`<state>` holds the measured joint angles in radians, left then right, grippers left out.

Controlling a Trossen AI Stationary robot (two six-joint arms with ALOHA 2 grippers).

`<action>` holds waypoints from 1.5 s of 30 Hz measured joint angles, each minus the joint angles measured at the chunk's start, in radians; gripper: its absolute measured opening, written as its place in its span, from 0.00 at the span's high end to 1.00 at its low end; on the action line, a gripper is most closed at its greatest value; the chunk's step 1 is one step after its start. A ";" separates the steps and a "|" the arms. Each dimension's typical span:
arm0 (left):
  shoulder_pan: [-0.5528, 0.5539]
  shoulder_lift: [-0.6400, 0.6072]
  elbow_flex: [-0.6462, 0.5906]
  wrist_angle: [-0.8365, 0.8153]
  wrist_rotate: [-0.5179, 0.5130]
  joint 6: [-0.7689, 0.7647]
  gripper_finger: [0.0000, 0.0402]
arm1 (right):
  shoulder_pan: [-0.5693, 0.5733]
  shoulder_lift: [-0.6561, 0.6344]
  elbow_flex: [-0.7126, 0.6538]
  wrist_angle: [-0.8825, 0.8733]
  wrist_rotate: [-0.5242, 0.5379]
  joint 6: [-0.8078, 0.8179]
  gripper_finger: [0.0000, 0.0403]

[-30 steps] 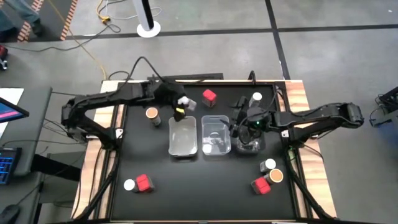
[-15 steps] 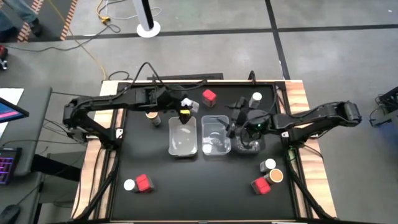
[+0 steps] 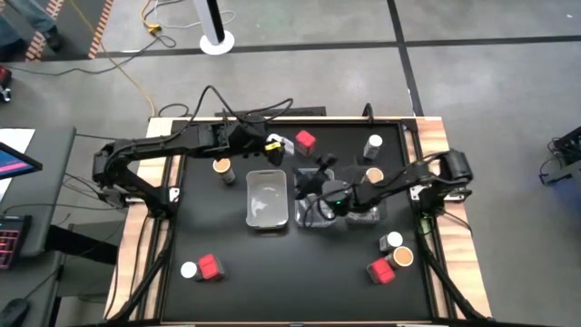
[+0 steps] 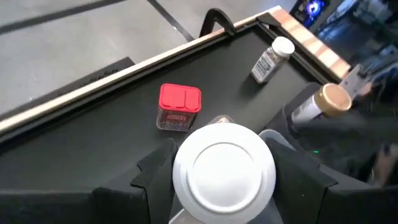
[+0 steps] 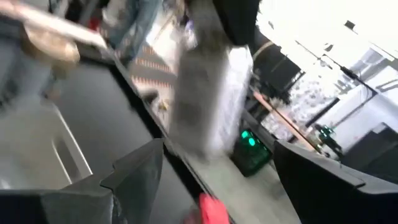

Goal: Sort spices by type
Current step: Put the top left white seasoning bottle into the transparent bin

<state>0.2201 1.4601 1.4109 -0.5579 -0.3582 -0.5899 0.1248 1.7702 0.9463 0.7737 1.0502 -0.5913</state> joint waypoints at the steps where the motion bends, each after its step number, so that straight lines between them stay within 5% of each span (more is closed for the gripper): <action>1: 0.003 0.000 0.000 0.004 0.000 -0.018 0.48 | 0.000 0.019 0.026 0.015 0.000 -0.001 0.16; 20: 0.035 0.000 0.000 0.025 0.088 -0.288 0.48 | -0.029 0.118 0.159 0.036 0.005 0.146 0.18; 45: 0.025 0.000 -0.002 0.016 0.110 -0.311 0.48 | -0.048 0.115 0.160 0.000 0.018 0.151 0.57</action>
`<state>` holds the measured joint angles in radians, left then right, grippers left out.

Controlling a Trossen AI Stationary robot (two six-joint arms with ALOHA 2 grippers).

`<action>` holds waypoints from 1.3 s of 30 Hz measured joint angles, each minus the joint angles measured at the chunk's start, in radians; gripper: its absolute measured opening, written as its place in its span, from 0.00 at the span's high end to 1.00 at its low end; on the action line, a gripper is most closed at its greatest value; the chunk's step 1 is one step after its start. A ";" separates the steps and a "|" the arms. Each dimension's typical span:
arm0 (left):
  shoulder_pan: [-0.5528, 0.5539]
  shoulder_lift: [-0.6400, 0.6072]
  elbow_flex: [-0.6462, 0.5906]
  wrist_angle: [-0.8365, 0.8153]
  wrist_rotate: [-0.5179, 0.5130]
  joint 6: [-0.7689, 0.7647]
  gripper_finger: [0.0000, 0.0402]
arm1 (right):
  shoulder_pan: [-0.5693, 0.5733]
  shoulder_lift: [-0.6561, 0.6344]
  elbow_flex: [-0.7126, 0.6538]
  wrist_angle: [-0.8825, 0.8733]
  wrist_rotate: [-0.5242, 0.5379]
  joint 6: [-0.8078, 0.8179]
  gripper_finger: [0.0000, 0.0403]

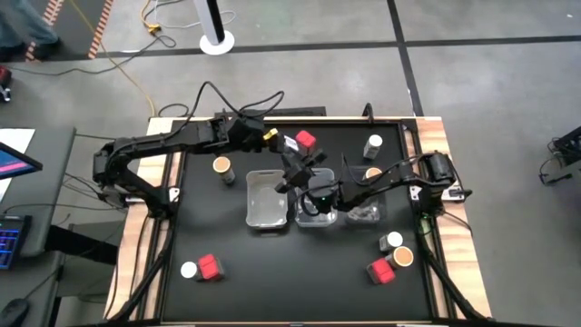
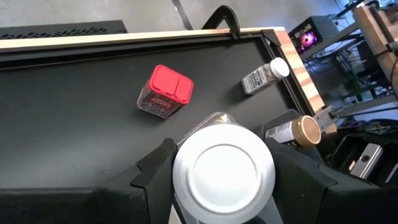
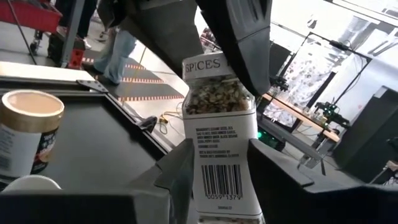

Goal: Sort spices by type
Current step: Put the top left white seasoning bottle into the transparent bin

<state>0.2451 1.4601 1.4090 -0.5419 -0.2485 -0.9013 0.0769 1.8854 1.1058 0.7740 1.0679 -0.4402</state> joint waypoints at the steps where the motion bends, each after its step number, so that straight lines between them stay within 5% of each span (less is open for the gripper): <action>1: 0.000 0.000 0.000 0.000 0.001 0.003 0.48 | 0.000 0.000 0.000 -0.012 0.000 0.008 0.57; 17: 0.000 0.000 0.000 0.015 0.013 0.007 0.48 | -0.004 0.001 0.001 -0.067 -0.013 -0.010 0.32; 39: 0.011 -0.002 0.004 -0.009 0.099 0.011 0.48 | 0.051 0.002 -0.001 -0.034 0.108 -0.216 0.30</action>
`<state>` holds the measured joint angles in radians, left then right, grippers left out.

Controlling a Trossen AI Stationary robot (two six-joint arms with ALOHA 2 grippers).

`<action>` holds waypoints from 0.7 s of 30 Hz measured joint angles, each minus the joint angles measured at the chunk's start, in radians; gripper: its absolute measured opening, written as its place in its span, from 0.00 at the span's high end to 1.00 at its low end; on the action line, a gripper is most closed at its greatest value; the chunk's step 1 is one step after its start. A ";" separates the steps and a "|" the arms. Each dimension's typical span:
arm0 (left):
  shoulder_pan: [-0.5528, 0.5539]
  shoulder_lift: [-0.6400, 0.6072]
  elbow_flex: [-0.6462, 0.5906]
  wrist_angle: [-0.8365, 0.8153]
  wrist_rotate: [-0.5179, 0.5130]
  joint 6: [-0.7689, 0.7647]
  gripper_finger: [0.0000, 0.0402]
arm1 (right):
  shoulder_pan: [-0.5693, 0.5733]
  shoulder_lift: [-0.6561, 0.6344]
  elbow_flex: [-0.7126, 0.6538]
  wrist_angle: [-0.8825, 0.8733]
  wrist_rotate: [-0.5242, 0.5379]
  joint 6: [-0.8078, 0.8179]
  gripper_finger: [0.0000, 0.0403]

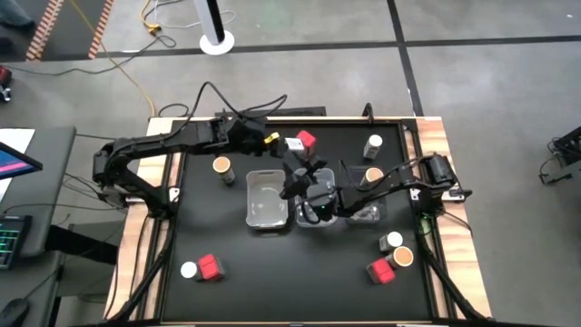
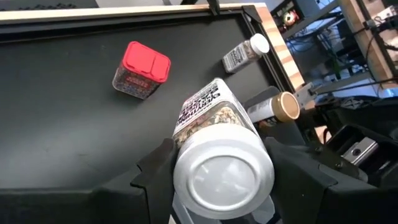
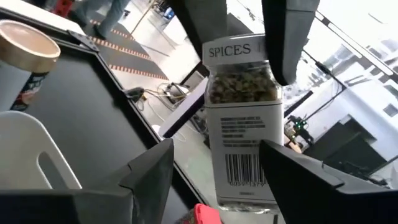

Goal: Sort spices by type
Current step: Put the top left white seasoning bottle into the transparent bin

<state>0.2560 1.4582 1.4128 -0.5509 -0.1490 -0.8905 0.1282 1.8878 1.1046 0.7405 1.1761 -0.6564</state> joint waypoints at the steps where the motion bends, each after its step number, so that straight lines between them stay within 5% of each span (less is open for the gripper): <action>1: 0.001 0.000 0.000 -0.001 0.004 -0.002 0.48 | -0.002 0.000 0.000 0.004 0.000 0.003 0.30; 21: -0.024 0.000 -0.001 -0.038 0.062 -0.015 0.48 | -0.058 0.000 0.000 -0.005 0.004 0.020 0.30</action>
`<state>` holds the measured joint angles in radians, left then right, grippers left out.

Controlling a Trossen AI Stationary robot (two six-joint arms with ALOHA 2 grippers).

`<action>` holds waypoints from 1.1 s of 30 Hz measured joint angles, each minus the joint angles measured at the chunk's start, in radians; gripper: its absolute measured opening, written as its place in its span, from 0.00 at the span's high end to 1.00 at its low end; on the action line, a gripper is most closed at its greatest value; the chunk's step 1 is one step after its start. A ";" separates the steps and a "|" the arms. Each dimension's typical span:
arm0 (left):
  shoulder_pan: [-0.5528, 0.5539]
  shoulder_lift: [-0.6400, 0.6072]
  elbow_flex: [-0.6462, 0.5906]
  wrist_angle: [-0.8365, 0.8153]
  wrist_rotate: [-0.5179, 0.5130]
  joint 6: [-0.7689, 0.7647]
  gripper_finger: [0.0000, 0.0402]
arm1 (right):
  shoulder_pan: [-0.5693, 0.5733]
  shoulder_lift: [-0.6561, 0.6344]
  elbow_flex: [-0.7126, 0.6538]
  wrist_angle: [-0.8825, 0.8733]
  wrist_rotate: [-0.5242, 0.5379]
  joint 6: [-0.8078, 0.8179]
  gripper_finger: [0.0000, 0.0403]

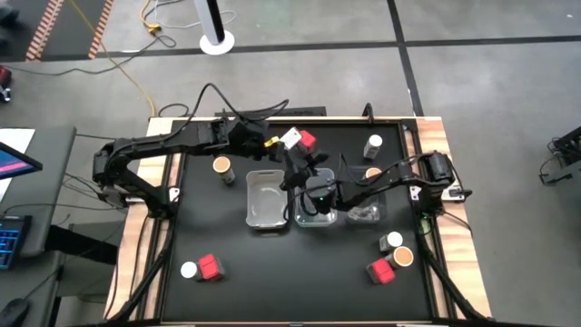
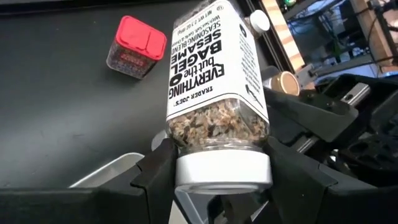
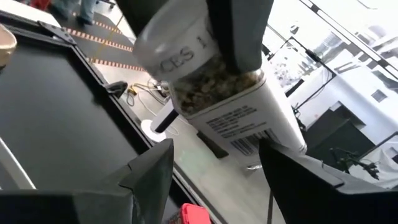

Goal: Sort spices by type
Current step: Put the top left white seasoning bottle into the transparent bin

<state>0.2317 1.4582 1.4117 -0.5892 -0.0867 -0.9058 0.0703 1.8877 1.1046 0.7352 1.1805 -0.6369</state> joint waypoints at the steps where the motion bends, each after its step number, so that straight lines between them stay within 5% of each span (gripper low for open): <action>1: 0.000 0.000 0.000 -0.002 0.000 0.000 0.48 | 0.001 0.000 0.000 -0.006 0.000 0.000 0.30; 19: 0.035 0.001 -0.001 -0.043 0.042 0.014 0.48 | 0.114 -0.003 0.001 0.017 0.102 -0.186 0.30; 26: 0.073 -0.002 -0.001 -0.099 0.208 -0.007 0.48 | 0.114 -0.005 0.001 0.017 0.095 -0.193 0.30; 33: 0.085 -0.002 -0.001 -0.127 0.297 -0.014 0.48 | 0.115 -0.005 0.001 0.017 -0.026 -0.225 0.30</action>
<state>0.3169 1.4563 1.4109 -0.7158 0.2099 -0.9199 0.1856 1.8824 1.1057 0.7520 1.1549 -0.8620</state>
